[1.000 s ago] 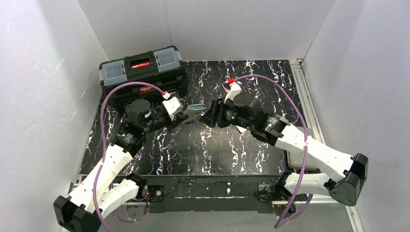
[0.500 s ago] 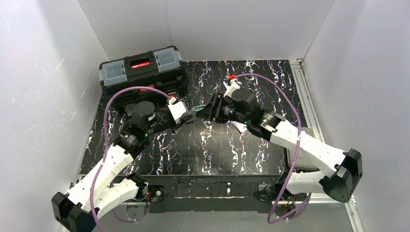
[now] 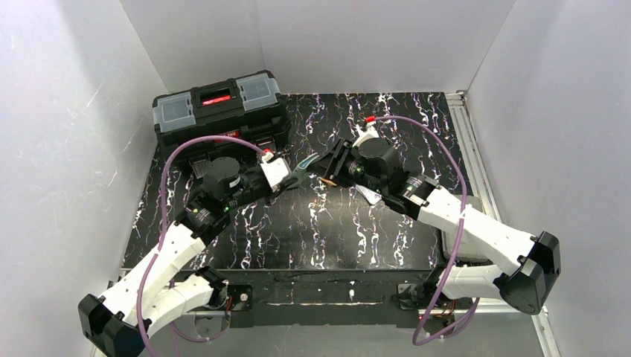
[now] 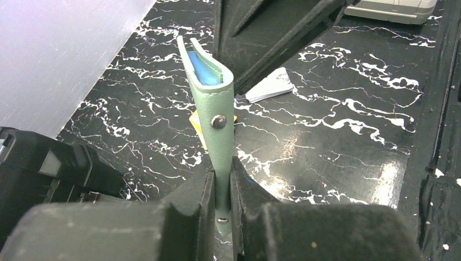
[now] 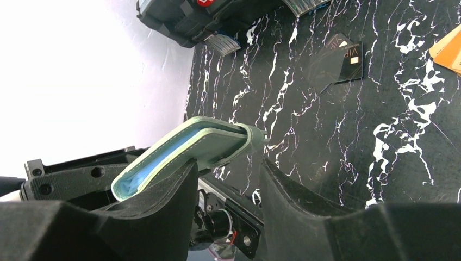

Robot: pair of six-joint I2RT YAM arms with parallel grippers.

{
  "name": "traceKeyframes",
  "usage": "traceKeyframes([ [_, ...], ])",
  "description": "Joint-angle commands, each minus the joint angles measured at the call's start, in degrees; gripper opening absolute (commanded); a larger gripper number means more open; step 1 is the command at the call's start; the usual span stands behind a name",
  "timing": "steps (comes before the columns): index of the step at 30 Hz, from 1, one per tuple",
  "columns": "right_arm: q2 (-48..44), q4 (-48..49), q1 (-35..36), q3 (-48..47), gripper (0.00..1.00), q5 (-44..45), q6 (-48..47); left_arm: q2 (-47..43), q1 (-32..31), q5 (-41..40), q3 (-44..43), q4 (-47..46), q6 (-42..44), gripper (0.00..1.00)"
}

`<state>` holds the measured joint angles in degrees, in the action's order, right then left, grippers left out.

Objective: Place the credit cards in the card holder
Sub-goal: Open the card holder at the center of the board.

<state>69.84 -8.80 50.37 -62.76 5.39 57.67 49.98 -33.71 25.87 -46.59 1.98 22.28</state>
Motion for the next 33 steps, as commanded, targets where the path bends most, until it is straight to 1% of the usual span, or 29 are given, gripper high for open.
traceKeyframes([
  [1, 1.3, 3.8, -0.4, -2.7, 0.51, 4.0, 3.4, -2.2, -1.5, 2.7, -0.3, 0.4, 1.1, 0.00],
  [9, 5.4, -0.6, -0.5, -5.9, 0.49, 1.0, 6.3, -3.3, -3.0, 2.7, 0.2, 0.7, 4.4, 0.00],
  [13, 5.5, -2.4, -0.8, -6.2, 0.47, 1.1, 7.4, -4.0, -3.6, 2.5, 1.0, 0.9, 6.6, 0.00],
  [22, 5.1, -6.3, -1.1, -6.8, 0.46, 2.0, 9.2, -4.9, -5.1, 1.0, 3.5, 0.8, 12.9, 0.00],
  [29, 5.4, -7.0, -1.1, -7.6, 0.44, 0.5, 10.5, -5.0, -6.9, -2.8, 6.2, -1.6, 18.9, 0.00],
  [33, 6.0, -7.1, -1.1, -7.3, 0.43, -0.2, 11.6, -4.5, -7.3, -4.4, 7.4, -4.8, 21.2, 0.00],
])
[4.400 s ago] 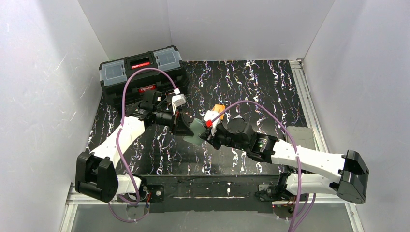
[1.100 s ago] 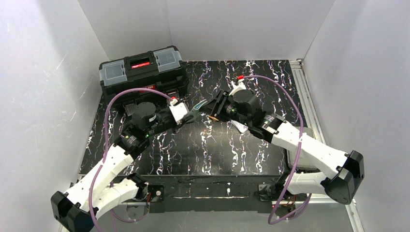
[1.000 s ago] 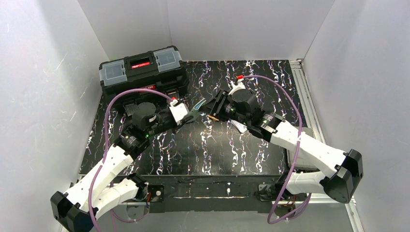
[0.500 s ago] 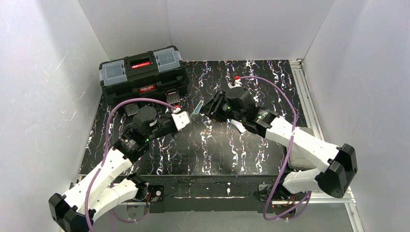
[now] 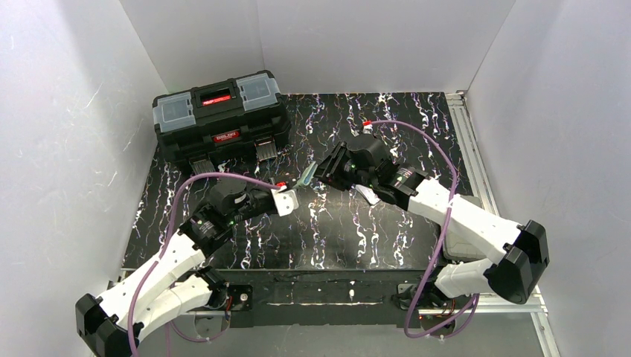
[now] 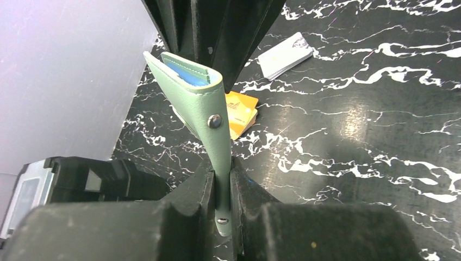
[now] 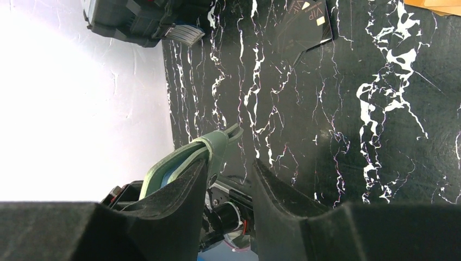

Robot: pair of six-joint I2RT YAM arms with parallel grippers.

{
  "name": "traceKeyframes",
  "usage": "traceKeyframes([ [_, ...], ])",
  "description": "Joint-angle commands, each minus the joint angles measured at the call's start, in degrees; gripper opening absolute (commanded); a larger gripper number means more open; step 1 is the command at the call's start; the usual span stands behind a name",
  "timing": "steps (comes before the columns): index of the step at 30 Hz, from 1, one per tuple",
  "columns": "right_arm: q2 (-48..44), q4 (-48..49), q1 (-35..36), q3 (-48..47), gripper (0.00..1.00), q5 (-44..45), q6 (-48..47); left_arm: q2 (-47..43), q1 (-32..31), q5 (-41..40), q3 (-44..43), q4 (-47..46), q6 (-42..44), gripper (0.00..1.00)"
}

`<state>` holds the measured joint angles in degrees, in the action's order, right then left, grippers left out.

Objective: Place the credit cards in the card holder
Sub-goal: Open the card holder at the center of the board.

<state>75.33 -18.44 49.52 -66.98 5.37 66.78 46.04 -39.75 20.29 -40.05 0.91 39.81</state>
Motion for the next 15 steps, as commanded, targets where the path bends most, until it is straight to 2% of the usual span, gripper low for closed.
traceKeyframes([
  [1, 0.8, 2.5, -0.2, -3.1, 0.42, -0.7, 2.8, -0.3, -1.4, 1.0, 1.0, -4.2, 3.9, 0.00],
  [7, 2.8, 1.8, 0.0, -4.1, 0.33, -3.4, 3.2, 1.1, -2.0, -1.5, 1.9, -7.9, 5.2, 0.00],
  [15, 2.5, 1.4, 0.1, -2.7, 0.01, -1.6, 1.9, 2.0, -2.9, -3.4, 0.8, -8.4, 2.3, 0.00],
])
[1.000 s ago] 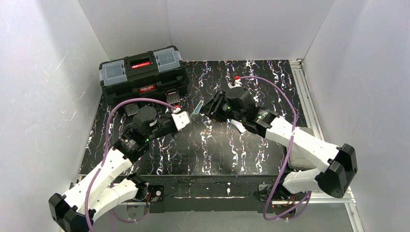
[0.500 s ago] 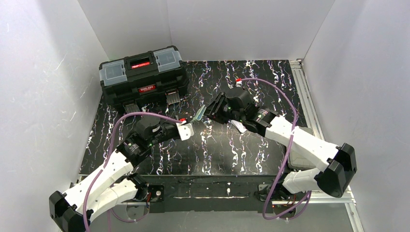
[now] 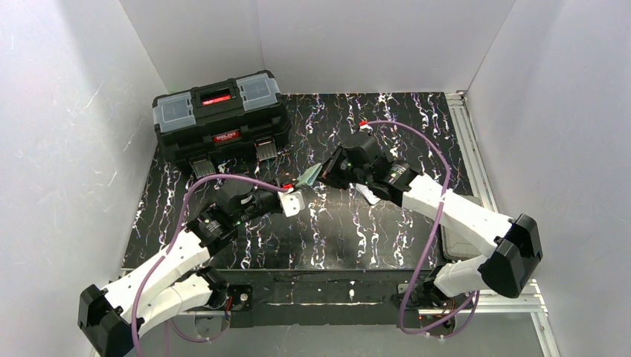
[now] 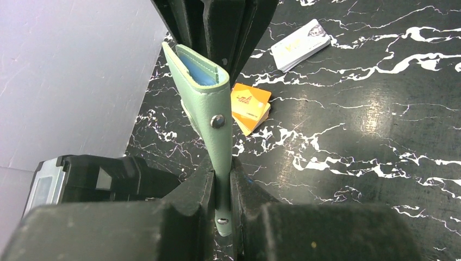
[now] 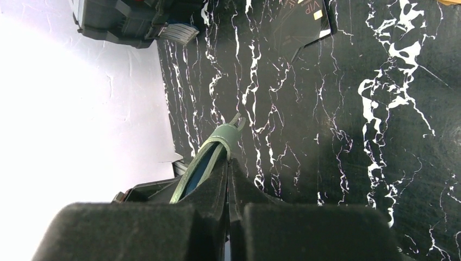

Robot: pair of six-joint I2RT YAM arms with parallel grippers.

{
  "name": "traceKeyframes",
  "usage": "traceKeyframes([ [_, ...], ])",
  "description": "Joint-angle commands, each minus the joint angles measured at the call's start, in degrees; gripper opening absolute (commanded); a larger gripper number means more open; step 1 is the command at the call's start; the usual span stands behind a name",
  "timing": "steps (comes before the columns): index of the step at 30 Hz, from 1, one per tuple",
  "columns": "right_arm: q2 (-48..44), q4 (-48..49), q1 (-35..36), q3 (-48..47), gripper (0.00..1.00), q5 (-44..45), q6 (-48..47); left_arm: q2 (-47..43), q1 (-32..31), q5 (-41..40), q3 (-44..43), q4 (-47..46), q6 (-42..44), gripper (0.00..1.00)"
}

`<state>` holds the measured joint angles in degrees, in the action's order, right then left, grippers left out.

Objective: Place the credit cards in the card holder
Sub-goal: Open the card holder at the center of the board.

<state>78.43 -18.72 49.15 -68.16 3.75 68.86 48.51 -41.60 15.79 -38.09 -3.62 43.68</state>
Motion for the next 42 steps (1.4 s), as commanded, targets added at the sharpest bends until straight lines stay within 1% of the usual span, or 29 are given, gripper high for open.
traceKeyframes([
  [1, -1.0, 1.7, 0.5, -1.0, 0.01, 0.5, -0.5, -0.5, -1.1, 0.5, -1.4, -3.8, -2.3, 0.00],
  [9, -3.0, 1.0, 0.5, 1.0, 0.01, 4.6, -4.8, -1.2, -1.1, 0.6, -4.9, -0.6, -8.3, 0.00],
  [10, -4.8, 1.5, 0.5, 3.0, 0.01, 6.7, -8.7, -1.8, -1.0, 0.2, -5.2, 0.4, -8.2, 0.00],
  [11, -8.2, 2.9, 0.5, 7.6, 0.01, 9.5, -12.7, -2.5, -1.0, -0.7, -5.7, 1.5, -8.6, 0.00],
  [13, -10.0, 3.6, 0.6, 10.1, 0.01, 11.1, -15.4, -2.7, -1.1, -1.3, -6.1, 1.7, -9.3, 0.00],
  [17, -12.3, 1.1, 2.9, 10.8, 0.01, 16.3, -22.3, -3.2, -1.0, -1.2, -7.4, 3.1, -9.5, 0.00],
  [19, -14.2, 2.0, 3.3, 10.7, 0.01, 16.3, -29.3, -3.4, -1.0, 0.3, -8.1, 5.7, -10.7, 0.00],
  [20, -15.3, 2.5, 3.3, 11.0, 0.08, 15.8, -32.4, -3.5, -1.1, 0.9, -8.5, 6.7, -10.9, 0.00],
  [21, -16.8, 3.3, 3.3, 11.5, 0.19, 14.3, -37.1, -3.7, -1.0, 1.7, -8.7, 7.4, -11.3, 0.00],
  [23, -19.9, 4.7, 3.3, 12.8, 0.36, 12.2, -42.3, -4.3, -1.0, 3.9, -9.2, 9.1, -11.9, 0.00],
  [24, -21.8, 5.9, 3.3, 13.7, 0.42, 10.4, -44.6, -4.5, -1.1, 5.3, -9.6, 9.9, -12.6, 0.00],
  [25, -23.8, 7.1, 3.3, 14.6, 0.48, 9.0, -46.8, -4.6, -1.1, 6.7, -10.2, 11.0, -13.2, 0.00],
  [27, -27.9, 9.1, 3.3, 16.4, 0.55, 5.5, -50.2, -4.5, -1.1, 9.8, -11.5, 13.3, -14.7, 0.00],
  [28, -29.7, 9.9, 3.2, 17.2, 0.60, 3.8, -51.4, -4.1, -1.0, 11.0, -12.3, 14.6, -15.5, 0.00],
  [31, -33.8, 10.4, 3.3, 18.3, 0.72, 0.4, -53.4, -2.9, -1.0, 12.4, -14.0, 15.6, -21.4, 0.00],
  [34, -33.7, 7.7, 3.2, 17.2, 0.74, -0.2, -53.2, -1.6, -1.0, 12.2, -13.9, 15.0, -30.1, 0.00],
  [37, -32.7, 6.1, 3.4, 17.1, 0.77, -1.1, -51.1, -0.2, -1.1, 8.4, -12.3, 14.3, -39.4, 0.00],
  [40, -31.6, 6.3, 3.3, 17.5, 0.78, -4.2, -49.8, 1.4, -0.9, 5.3, -10.9, 15.3, -46.7, 0.00],
  [42, -30.4, 6.6, 3.3, 17.7, 0.79, -6.6, -49.2, 2.7, -0.6, 5.8, -10.1, 15.3, -49.8, 0.00],
])
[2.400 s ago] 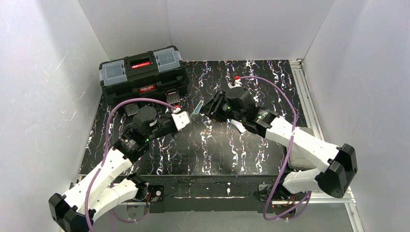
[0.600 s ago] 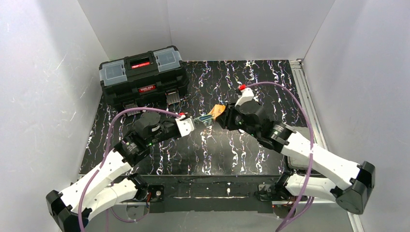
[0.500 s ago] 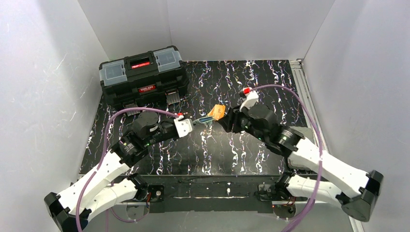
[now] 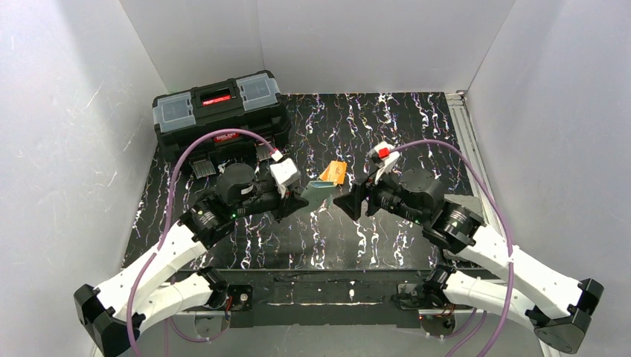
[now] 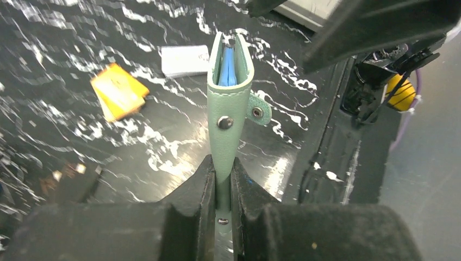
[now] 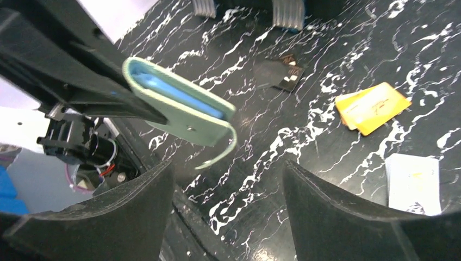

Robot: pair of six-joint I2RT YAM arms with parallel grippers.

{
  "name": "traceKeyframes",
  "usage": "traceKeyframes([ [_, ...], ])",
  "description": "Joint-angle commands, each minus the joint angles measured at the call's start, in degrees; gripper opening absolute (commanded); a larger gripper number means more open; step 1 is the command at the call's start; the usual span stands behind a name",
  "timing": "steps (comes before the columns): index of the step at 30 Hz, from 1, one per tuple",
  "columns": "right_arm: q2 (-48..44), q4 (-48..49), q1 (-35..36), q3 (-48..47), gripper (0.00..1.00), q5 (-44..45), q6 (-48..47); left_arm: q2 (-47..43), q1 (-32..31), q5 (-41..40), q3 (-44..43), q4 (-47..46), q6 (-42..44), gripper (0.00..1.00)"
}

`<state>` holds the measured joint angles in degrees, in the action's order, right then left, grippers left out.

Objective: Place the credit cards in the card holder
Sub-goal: Open the card holder at the center of the board.

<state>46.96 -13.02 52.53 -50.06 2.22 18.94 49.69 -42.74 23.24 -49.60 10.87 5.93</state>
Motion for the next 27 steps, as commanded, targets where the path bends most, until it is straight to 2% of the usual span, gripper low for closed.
traceKeyframes([
  [1, 2.0, 0.6, -0.1, -0.7, 0.79, -5.4, 1.2, 2.1, 0.6, -1.1, 1.8, 0.3, -13.6, 0.00],
  [6, 7.4, -1.4, -0.1, -0.3, 0.79, -5.6, 4.1, 5.6, 1.6, 2.5, 4.6, -4.9, -19.1, 0.00],
  [13, 14.0, -5.0, -0.1, 0.6, 0.73, 1.5, 7.0, 6.8, 4.1, 6.2, 5.9, -9.2, -19.4, 0.00],
  [18, 16.0, -3.6, -0.1, 1.3, 0.70, 1.3, 7.8, 5.4, 6.0, 7.8, 6.3, -10.5, -20.1, 0.00],
  [27, 15.4, 0.2, -0.1, 1.4, 0.58, 1.7, 9.7, 3.5, 6.4, 10.3, 7.1, -10.2, -20.2, 0.00],
])
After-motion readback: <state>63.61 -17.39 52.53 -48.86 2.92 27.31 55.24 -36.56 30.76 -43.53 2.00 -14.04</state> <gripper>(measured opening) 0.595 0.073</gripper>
